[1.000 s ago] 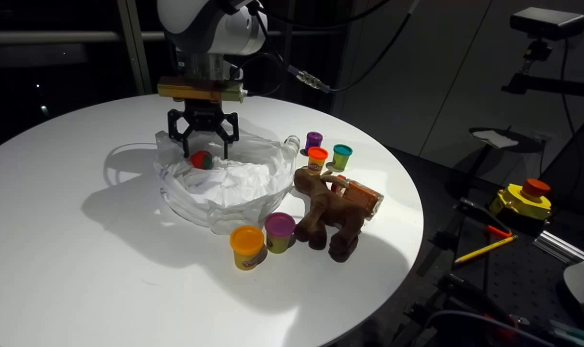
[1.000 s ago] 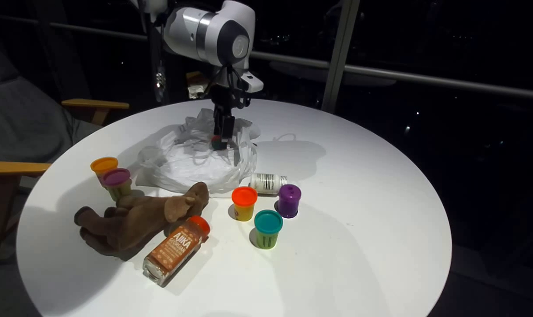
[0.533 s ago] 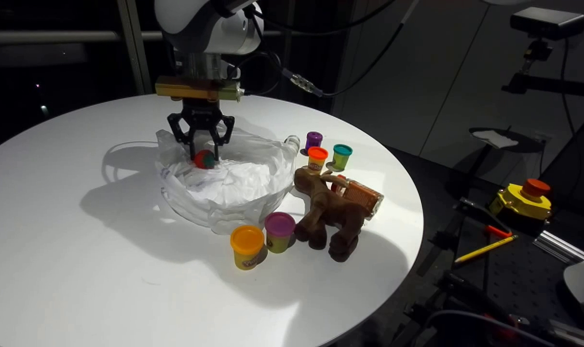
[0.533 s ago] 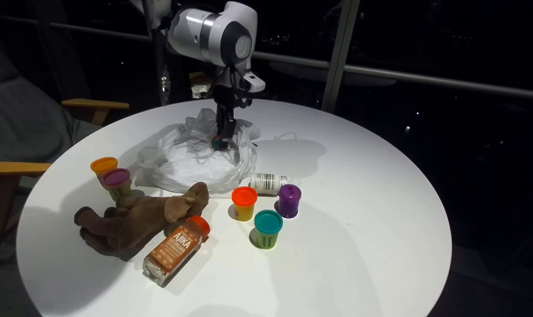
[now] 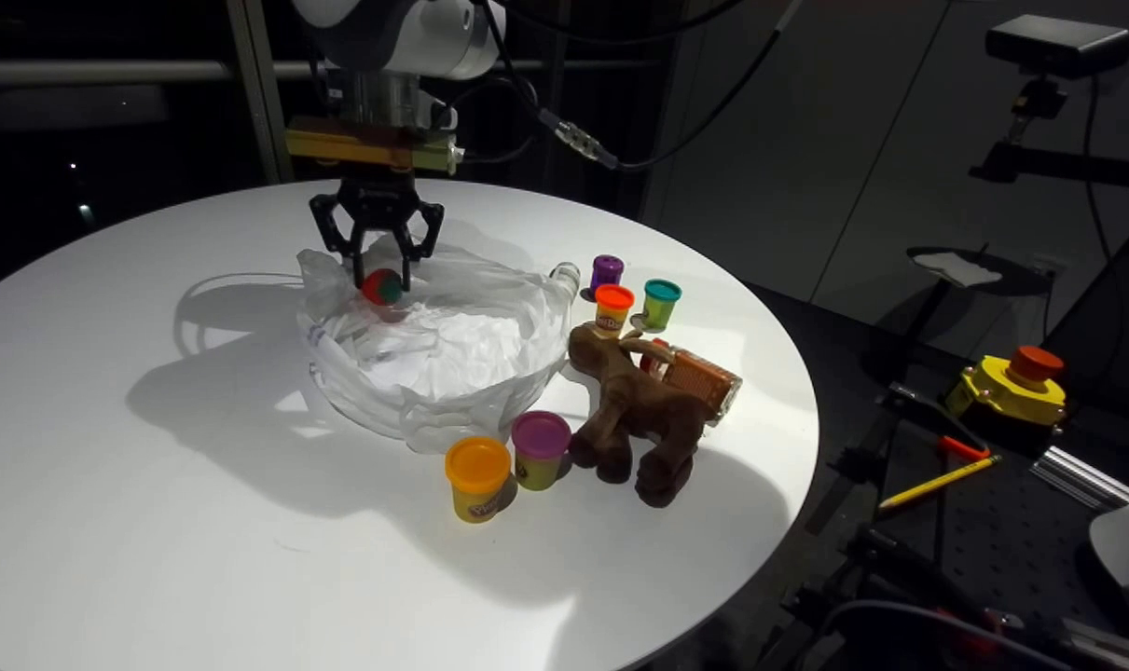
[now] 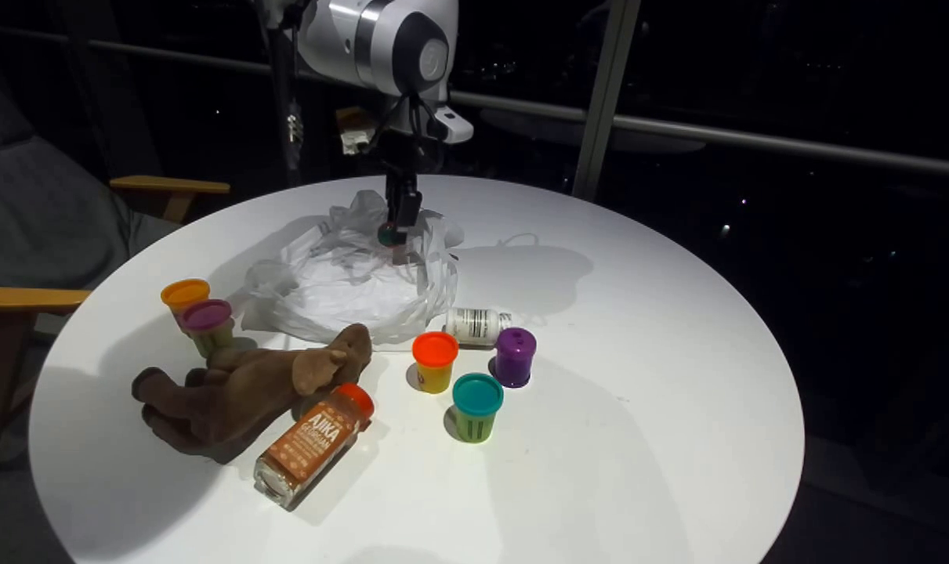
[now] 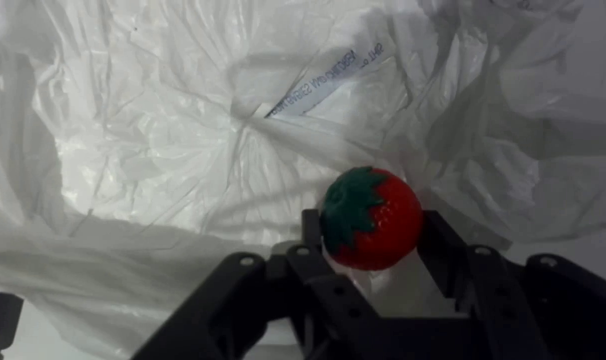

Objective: Remove all the contents from the white plastic bag and put them on the table

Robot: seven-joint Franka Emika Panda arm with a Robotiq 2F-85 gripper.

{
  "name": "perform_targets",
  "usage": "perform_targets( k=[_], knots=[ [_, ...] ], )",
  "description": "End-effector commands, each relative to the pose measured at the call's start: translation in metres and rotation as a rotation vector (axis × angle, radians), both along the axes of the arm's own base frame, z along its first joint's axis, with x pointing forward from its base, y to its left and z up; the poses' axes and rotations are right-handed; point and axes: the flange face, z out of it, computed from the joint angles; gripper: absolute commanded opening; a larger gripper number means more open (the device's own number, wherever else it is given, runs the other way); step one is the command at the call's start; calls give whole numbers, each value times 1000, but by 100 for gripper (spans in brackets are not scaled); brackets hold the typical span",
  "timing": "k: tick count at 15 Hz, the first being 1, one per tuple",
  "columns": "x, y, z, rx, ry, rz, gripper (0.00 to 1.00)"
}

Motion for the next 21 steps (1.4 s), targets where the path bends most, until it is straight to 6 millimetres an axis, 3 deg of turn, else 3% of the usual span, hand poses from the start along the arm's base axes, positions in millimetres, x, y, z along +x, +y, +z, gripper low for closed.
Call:
perform_targets(
  k=[1,5,10,12,15,21],
  knots=[
    [-17,17,59,11,-31,20,27],
    [-44,33,94,18,-21,47,27],
    [-77,35,111,45,-45,24,27],
    [-89,31,112,74,-67,-5,27],
    [-113,34,97,122,-107,-66,27],
    [-179,5,74,115,-122,-224,27]
  ],
)
